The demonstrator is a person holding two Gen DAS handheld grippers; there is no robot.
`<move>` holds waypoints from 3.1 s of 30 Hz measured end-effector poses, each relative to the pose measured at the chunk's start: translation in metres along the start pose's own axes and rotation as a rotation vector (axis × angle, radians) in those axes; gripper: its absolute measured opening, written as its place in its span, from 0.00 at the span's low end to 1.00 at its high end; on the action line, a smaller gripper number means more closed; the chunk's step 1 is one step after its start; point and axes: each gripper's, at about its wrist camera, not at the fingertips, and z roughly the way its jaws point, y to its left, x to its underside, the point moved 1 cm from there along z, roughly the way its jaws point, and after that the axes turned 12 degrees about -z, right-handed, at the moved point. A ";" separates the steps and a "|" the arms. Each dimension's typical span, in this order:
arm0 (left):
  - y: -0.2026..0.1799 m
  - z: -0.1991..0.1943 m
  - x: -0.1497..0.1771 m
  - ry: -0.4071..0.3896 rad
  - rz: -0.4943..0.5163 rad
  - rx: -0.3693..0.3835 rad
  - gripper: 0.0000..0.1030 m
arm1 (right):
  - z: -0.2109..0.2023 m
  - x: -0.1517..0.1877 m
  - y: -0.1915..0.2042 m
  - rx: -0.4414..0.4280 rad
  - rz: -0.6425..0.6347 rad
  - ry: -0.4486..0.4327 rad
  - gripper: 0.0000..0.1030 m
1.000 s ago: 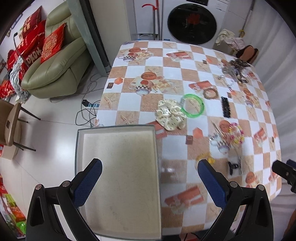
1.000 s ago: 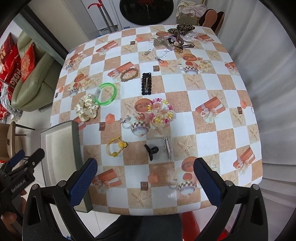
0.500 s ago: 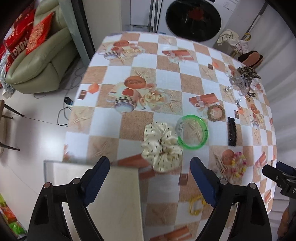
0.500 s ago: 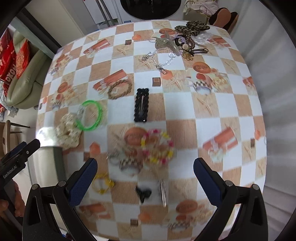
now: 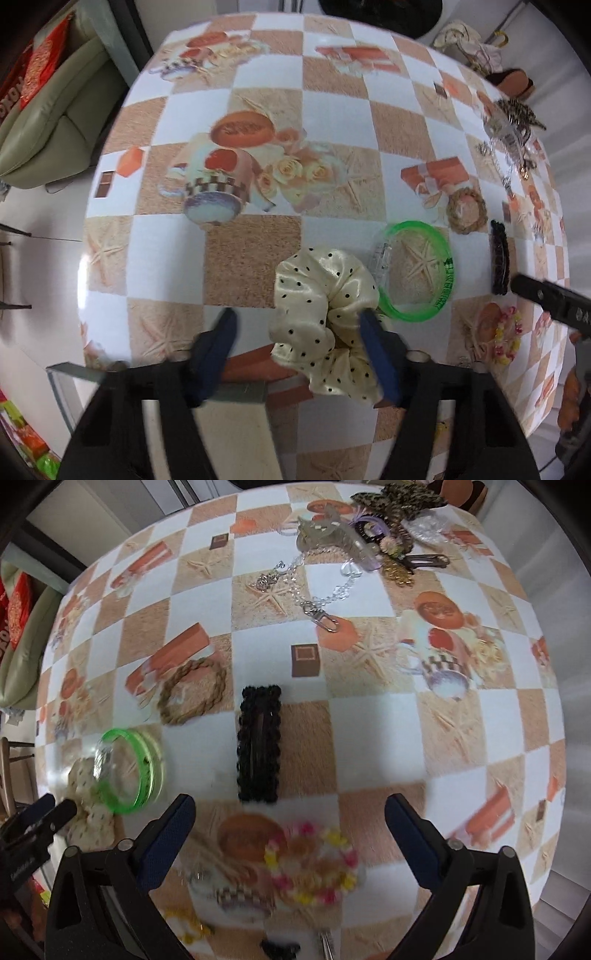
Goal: Organize jewelry
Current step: 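Grasp the cream polka-dot scrunchie with left tool while right tool grasps black beaded clip, then carry scrunchie and black clip to the white tray and release both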
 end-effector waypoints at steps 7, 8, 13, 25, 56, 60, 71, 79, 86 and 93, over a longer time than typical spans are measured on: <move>-0.005 0.018 -0.002 0.029 0.005 -0.007 0.60 | 0.025 -0.019 0.014 0.039 -0.025 0.019 0.80; -0.007 0.020 -0.002 0.033 0.009 -0.003 0.50 | 0.025 -0.021 0.018 0.053 -0.038 0.012 0.80; -0.017 0.022 0.000 0.030 0.029 0.010 0.24 | 0.021 -0.023 0.031 0.098 -0.093 -0.011 0.54; -0.021 -0.034 0.010 -0.065 -0.014 0.087 0.17 | -0.016 -0.014 0.028 -0.032 -0.070 -0.089 0.31; 0.164 -0.102 0.160 -0.172 -0.419 -0.009 0.17 | -0.072 0.064 0.233 -0.320 -0.459 -0.095 0.31; 0.183 -0.081 0.167 -0.150 -0.456 -0.019 0.17 | -0.053 0.074 0.277 -0.322 -0.544 -0.049 0.31; 0.190 -0.052 0.170 -0.146 -0.466 -0.076 0.18 | -0.002 0.077 0.314 -0.249 -0.640 0.039 0.31; 0.189 -0.041 0.173 -0.121 -0.451 -0.147 0.20 | 0.021 0.076 0.304 -0.195 -0.631 0.072 0.31; 0.187 -0.044 0.175 -0.131 -0.442 -0.187 0.65 | 0.025 0.077 0.304 -0.180 -0.643 0.072 0.33; 0.183 -0.047 0.175 -0.122 -0.422 -0.195 0.66 | 0.023 0.070 0.310 -0.222 -0.609 0.077 0.56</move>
